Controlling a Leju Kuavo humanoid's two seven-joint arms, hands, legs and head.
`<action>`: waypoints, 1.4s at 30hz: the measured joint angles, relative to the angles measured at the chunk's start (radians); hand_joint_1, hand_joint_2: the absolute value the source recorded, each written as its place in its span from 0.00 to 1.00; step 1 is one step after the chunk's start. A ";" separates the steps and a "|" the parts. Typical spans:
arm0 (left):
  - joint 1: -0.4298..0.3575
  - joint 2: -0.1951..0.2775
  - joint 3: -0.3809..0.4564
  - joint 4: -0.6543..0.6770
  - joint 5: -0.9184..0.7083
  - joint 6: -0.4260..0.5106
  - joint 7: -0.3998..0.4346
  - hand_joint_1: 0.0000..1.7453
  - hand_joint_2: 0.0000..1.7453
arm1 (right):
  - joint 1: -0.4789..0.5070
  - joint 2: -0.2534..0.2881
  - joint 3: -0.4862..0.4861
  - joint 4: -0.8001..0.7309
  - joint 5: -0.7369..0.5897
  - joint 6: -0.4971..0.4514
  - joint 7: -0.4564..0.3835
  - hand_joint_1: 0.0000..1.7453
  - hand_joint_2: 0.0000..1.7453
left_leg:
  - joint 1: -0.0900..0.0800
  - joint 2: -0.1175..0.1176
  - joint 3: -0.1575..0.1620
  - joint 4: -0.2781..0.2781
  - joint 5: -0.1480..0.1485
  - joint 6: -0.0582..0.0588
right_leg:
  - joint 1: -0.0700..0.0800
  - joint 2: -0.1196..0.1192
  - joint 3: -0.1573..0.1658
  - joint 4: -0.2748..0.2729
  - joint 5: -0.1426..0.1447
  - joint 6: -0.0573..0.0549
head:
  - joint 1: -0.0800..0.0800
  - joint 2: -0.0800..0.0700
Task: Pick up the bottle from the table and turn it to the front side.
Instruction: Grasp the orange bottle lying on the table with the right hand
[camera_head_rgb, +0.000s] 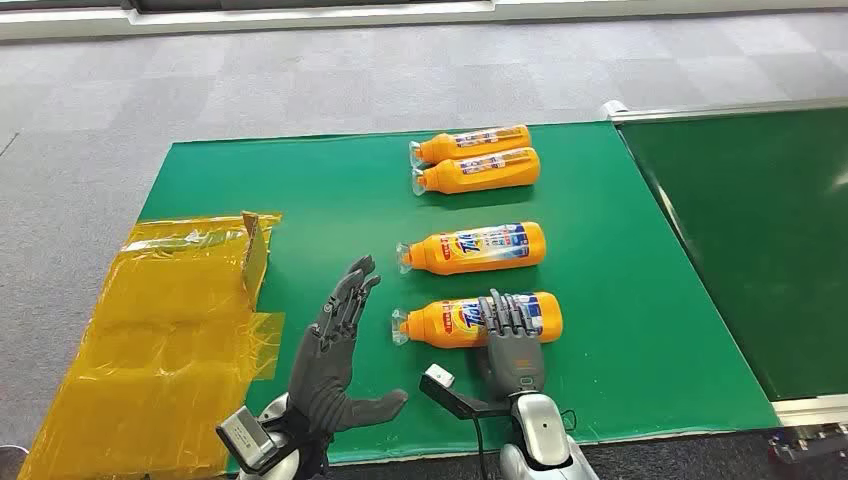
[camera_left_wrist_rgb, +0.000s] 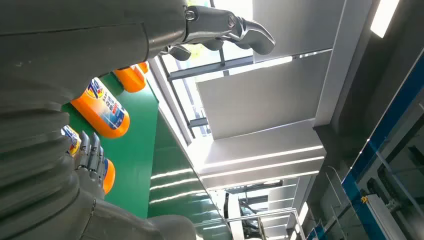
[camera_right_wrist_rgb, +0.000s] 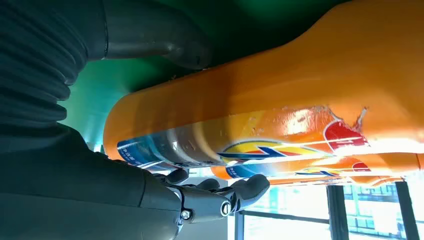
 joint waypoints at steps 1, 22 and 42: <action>0.000 0.000 0.000 0.000 0.000 0.000 0.000 0.00 1.00 | -0.006 0.000 0.000 0.007 0.000 -0.002 0.000 0.00 1.00 | 0.000 0.000 0.000 0.000 0.000 0.000 | 0.000 0.000 0.000 0.000 0.000 0.000 | 0.000 0.000; -0.015 0.000 0.024 0.008 0.003 0.000 0.000 0.00 1.00 | -0.153 0.007 -0.004 0.222 0.000 -0.018 -0.004 0.25 1.00 | 0.000 0.000 0.002 0.000 0.001 0.000 | 0.000 0.000 0.001 0.000 0.000 0.000 | 0.000 0.000; -0.014 0.000 0.049 -0.004 0.003 0.013 -0.003 0.00 1.00 | -0.203 0.008 -0.022 0.267 -0.009 -0.014 -0.038 1.00 1.00 | 0.000 0.000 0.007 0.000 0.000 0.000 | 0.000 0.000 0.007 0.000 0.000 0.000 | 0.000 0.000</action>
